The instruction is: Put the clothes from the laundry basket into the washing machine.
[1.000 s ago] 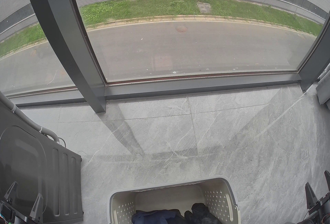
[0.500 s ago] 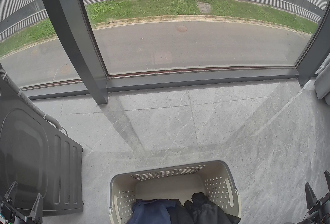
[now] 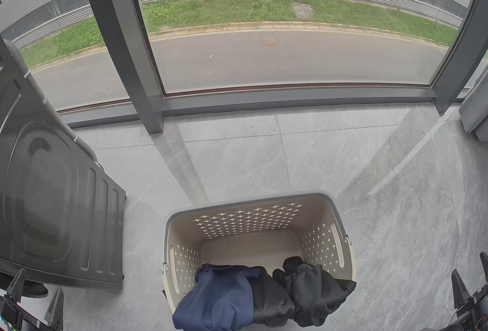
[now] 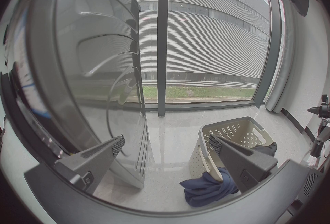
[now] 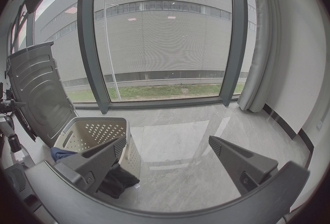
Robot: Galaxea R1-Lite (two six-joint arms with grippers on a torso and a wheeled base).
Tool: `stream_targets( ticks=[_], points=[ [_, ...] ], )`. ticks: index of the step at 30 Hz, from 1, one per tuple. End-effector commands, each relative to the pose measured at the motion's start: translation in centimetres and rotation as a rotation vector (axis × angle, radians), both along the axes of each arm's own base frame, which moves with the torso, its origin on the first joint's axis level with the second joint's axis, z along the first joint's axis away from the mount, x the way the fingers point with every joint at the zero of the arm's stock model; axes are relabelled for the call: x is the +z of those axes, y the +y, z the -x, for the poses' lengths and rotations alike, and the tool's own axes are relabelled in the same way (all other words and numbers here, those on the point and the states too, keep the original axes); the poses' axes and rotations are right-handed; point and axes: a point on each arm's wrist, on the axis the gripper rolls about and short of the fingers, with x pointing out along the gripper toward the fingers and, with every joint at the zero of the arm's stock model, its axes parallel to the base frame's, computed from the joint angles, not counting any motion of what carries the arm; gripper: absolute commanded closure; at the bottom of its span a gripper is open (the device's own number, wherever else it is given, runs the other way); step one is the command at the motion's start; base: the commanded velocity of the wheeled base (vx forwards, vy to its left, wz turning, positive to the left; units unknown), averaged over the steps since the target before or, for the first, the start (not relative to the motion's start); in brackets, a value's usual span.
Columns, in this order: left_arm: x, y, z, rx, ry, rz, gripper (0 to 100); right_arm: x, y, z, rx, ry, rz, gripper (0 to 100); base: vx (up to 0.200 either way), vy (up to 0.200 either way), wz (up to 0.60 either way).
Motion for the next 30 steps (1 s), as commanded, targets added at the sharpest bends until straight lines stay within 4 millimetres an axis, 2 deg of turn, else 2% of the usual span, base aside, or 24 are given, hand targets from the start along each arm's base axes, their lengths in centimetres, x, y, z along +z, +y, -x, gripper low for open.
stream_targets(
  ticks=[1, 7, 30],
  points=[
    [-0.47, 0.0, -0.04, 0.001, 0.006, 0.0, 0, -0.45, 0.0, -0.09, 0.001, 0.012, 0.0, 0, 0.0, 0.0, 0.0],
    [-0.47, 0.0, -0.04, 0.001, 0.006, 0.0, 0, -0.45, 0.0, -0.09, 0.001, 0.012, 0.0, 0, 0.0, 0.0, 0.0],
    [-0.47, 0.0, -0.04, 0.001, 0.006, 0.0, 0, -0.45, 0.0, -0.09, 0.001, 0.012, 0.0, 0, -0.2, 0.0, 0.0]
  ],
)
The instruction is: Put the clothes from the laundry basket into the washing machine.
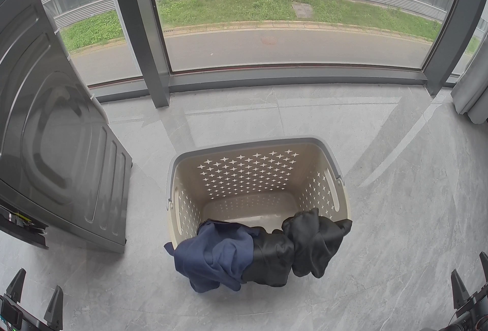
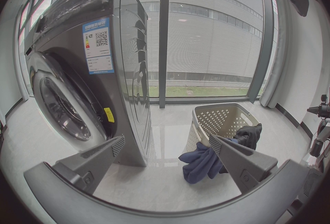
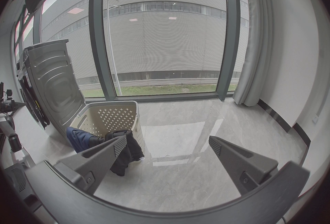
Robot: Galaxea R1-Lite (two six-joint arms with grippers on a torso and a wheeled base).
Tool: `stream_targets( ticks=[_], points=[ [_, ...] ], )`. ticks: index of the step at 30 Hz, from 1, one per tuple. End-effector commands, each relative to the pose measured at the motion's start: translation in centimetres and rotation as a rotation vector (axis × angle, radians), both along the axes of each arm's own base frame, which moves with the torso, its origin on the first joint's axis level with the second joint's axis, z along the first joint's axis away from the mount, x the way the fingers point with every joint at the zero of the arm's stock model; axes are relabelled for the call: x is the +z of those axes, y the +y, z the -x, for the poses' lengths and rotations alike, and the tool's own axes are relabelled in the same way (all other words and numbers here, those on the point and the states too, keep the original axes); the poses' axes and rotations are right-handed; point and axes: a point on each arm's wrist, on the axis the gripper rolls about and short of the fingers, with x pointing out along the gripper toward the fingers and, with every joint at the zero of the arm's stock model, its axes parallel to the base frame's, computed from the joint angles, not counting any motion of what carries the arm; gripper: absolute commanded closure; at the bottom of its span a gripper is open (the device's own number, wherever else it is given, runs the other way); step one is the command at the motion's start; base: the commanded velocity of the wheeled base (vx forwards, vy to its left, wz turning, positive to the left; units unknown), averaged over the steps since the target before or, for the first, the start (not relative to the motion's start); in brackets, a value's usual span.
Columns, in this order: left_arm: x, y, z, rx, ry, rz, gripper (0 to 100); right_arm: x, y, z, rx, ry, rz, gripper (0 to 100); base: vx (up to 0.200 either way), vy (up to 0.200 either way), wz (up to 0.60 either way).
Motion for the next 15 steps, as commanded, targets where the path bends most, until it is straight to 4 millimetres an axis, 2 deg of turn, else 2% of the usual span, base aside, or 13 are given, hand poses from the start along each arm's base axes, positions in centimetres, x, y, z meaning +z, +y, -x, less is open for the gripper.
stream_targets(
  ticks=[1, 4, 13, 15],
  points=[
    [-0.47, 0.0, -0.04, 0.001, 0.005, 0.0, 0, -0.44, 0.0, -0.09, 0.001, 0.012, 0.001, 0, -0.2, 0.0, 0.0],
    [-0.47, 0.0, -0.04, 0.001, 0.005, 0.0, 0, -0.44, 0.0, -0.09, 0.001, 0.012, 0.001, 0, -0.2, 0.0, 0.0],
    [-0.47, 0.0, -0.04, 0.001, 0.005, 0.0, 0, -0.44, 0.0, -0.09, 0.001, 0.012, 0.001, 0, 0.0, 0.0, 0.0],
    [-0.47, 0.0, -0.04, 0.001, 0.005, 0.0, 0, -0.44, 0.0, -0.09, 0.001, 0.012, 0.001, 0, 0.0, 0.2, 0.0]
  ],
)
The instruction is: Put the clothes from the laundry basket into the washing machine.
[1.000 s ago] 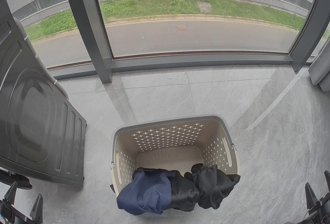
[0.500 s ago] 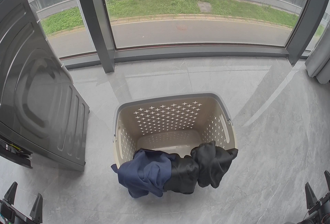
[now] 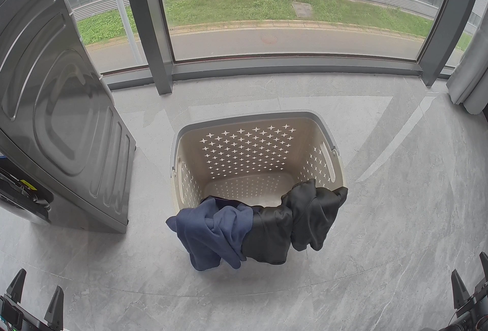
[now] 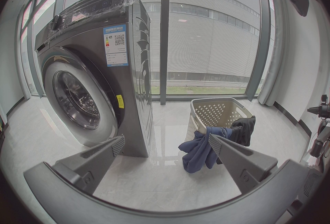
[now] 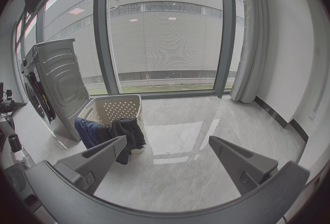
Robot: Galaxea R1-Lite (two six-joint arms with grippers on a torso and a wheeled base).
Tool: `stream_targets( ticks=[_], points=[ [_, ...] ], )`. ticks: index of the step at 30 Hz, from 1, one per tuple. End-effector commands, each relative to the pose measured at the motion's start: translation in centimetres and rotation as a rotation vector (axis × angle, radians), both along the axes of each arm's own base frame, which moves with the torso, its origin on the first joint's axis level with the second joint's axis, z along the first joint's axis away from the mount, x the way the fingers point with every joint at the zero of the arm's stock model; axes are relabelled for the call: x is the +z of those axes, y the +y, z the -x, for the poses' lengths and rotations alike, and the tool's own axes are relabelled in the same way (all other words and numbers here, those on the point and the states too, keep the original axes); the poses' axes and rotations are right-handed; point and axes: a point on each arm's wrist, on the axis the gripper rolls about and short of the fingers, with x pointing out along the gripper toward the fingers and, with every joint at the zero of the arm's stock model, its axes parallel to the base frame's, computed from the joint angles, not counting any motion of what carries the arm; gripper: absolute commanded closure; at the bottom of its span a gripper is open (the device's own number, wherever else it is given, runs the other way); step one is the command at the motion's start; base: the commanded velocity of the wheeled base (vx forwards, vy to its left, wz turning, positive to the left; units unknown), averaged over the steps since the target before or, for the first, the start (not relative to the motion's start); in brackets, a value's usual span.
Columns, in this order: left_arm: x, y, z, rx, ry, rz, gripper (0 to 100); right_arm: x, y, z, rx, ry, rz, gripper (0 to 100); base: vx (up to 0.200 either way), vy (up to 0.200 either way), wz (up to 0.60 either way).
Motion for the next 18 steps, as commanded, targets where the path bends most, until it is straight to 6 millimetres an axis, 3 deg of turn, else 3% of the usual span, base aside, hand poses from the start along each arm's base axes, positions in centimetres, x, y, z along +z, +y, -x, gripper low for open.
stream_targets(
  ticks=[1, 18],
  points=[
    [-0.47, 0.0, -0.04, 0.0, 0.006, 0.0, 0, -0.44, 0.0, -0.09, -0.001, 0.011, 0.0, 0, 0.0, 0.2, 0.0],
    [-0.47, 0.0, -0.04, 0.0, 0.006, 0.0, 0, -0.44, 0.0, -0.09, -0.001, 0.011, 0.0, 0, 0.0, 0.2, 0.0]
  ],
)
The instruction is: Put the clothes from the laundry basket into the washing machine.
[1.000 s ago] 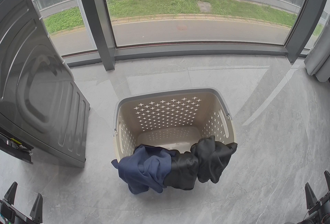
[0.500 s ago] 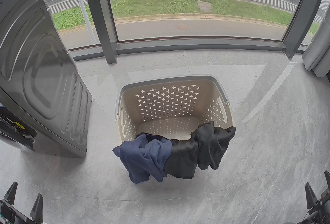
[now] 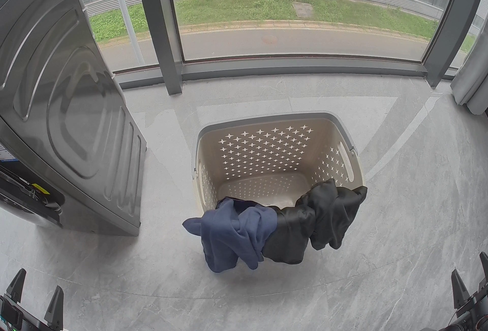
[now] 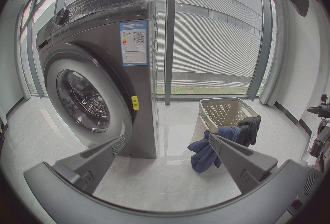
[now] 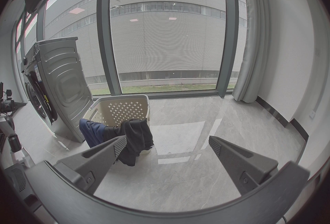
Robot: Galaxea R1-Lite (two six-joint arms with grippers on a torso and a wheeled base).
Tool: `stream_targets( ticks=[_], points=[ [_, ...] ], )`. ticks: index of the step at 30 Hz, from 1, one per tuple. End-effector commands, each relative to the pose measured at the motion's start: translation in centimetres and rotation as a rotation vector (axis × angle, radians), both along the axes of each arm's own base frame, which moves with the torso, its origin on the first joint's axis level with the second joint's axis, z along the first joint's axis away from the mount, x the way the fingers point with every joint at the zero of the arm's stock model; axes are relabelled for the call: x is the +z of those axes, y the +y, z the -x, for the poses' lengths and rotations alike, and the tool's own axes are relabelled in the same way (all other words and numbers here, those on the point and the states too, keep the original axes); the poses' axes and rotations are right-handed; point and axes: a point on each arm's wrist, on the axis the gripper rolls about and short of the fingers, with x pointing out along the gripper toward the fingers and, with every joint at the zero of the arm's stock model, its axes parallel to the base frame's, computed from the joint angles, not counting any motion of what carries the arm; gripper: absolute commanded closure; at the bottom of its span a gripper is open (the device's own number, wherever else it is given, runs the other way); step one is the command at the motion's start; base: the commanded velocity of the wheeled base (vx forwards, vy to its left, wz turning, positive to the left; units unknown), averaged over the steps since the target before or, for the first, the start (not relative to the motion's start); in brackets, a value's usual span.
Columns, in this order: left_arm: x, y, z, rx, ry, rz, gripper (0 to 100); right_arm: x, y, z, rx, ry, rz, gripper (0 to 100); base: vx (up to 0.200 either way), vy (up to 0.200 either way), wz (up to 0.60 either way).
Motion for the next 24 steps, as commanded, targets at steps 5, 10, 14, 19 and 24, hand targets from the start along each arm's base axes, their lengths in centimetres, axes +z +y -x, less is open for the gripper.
stream_targets(
  ticks=[5, 10, 14, 19, 24],
  points=[
    [-0.47, 0.0, -0.04, 0.001, 0.006, 0.0, 0, -0.46, 0.0, -0.09, 0.001, 0.012, 0.0, 0, 0.0, 0.2, 0.0],
    [-0.47, 0.0, -0.04, 0.001, 0.006, 0.0, 0, -0.46, 0.0, -0.09, 0.001, 0.012, 0.0, 0, 0.0, 0.08, 0.0],
    [-0.47, 0.0, -0.04, 0.001, 0.006, 0.0, 0, -0.46, 0.0, -0.09, 0.001, 0.012, 0.0, 0, -0.05, 0.0, 0.0],
    [-0.47, 0.0, -0.04, 0.001, 0.006, 0.0, 0, -0.46, 0.0, -0.09, 0.001, 0.012, 0.0, 0, -0.2, 0.0, 0.0],
    [-0.47, 0.0, -0.04, 0.001, 0.006, 0.0, 0, -0.46, 0.0, -0.09, 0.001, 0.012, 0.0, 0, -0.2, 0.0, 0.0]
  ],
)
